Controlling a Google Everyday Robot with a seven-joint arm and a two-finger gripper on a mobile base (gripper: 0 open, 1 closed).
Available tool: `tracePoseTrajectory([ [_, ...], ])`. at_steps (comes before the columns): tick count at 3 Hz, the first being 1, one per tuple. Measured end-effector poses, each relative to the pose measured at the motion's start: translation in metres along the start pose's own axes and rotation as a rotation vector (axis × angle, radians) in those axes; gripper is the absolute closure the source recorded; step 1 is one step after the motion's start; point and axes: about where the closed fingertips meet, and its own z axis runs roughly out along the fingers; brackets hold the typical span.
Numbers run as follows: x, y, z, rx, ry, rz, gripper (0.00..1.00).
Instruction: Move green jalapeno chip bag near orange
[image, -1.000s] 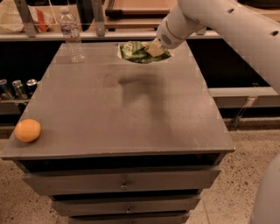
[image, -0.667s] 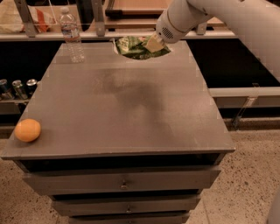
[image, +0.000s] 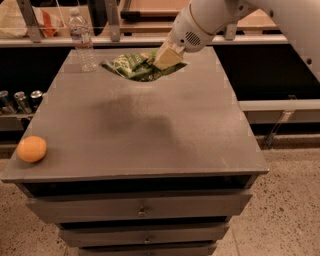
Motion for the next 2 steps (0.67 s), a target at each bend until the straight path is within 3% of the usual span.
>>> tracePoseTrajectory([
  [1, 0.0018, 0.0143, -0.0004, -0.057, 0.011, -0.1, 1.0],
  [2, -0.0016, 0.015, 0.0023, -0.067, 0.004, -0.114, 1.0],
])
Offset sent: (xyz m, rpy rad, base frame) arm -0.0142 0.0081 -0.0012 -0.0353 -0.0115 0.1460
